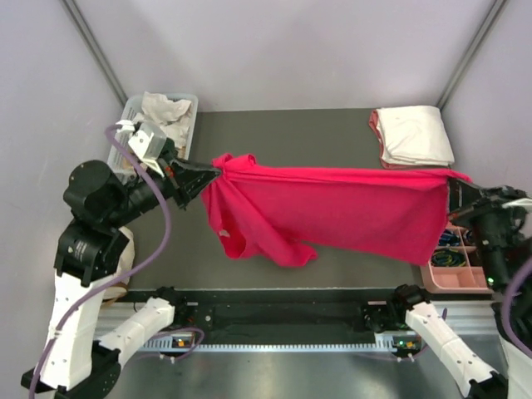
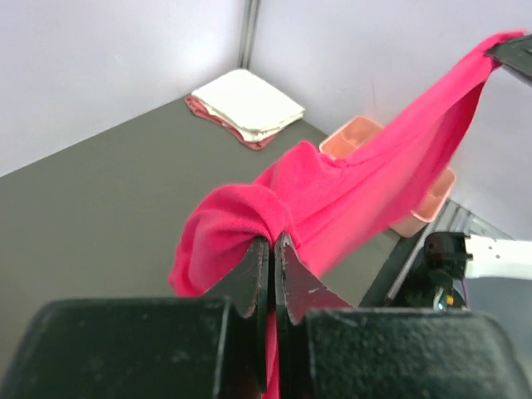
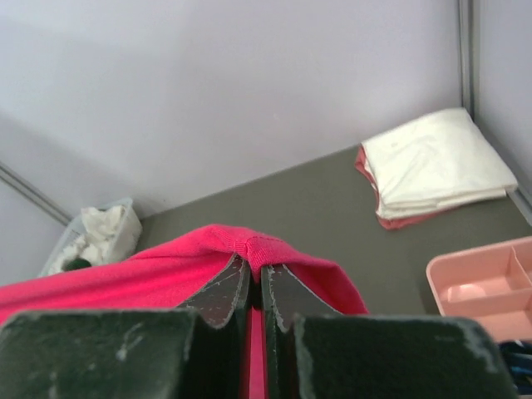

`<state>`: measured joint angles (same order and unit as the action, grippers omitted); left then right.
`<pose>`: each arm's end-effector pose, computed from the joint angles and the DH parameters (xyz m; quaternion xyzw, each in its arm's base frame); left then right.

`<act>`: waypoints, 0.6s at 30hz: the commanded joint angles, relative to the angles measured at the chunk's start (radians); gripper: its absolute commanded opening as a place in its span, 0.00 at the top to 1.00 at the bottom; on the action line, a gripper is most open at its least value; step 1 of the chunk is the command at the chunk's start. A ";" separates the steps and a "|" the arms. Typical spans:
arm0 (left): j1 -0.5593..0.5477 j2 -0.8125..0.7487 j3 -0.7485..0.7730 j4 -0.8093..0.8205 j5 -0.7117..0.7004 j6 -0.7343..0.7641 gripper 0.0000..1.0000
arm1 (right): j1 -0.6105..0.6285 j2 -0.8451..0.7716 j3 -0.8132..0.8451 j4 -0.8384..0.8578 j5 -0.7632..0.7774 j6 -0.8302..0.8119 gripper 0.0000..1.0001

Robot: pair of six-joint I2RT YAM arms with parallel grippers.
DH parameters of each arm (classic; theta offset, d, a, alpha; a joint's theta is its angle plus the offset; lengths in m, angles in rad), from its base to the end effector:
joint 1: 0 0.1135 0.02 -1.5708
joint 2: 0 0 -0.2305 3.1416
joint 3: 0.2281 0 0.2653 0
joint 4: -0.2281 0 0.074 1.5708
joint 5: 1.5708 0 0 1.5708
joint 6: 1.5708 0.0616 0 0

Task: Fold and stack the t-shirts
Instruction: Flatten out the tshirt

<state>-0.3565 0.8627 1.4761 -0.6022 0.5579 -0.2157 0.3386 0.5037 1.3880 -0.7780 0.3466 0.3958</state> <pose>0.1509 -0.0910 0.4878 0.2429 0.6605 -0.3786 0.6011 0.0699 0.0024 0.4767 0.1470 0.6546 0.1554 0.7251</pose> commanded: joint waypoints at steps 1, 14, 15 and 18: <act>0.008 0.021 -0.213 0.197 -0.136 -0.042 1.00 | 0.008 0.065 -0.229 0.097 0.142 0.026 1.00; 0.008 0.598 -0.036 0.415 -0.368 0.021 1.00 | 0.002 0.477 -0.420 0.638 0.220 0.006 1.00; 0.008 0.596 -0.011 0.392 -0.359 0.018 1.00 | 0.002 0.469 -0.403 0.616 0.200 0.006 1.00; 0.007 0.558 0.029 0.334 -0.339 0.025 1.00 | 0.002 0.412 -0.371 0.548 0.158 -0.003 1.00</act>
<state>-0.3515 1.5333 1.3678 -0.3149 0.2039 -0.2104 0.3374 1.0122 0.9150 -0.2733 0.5217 0.4152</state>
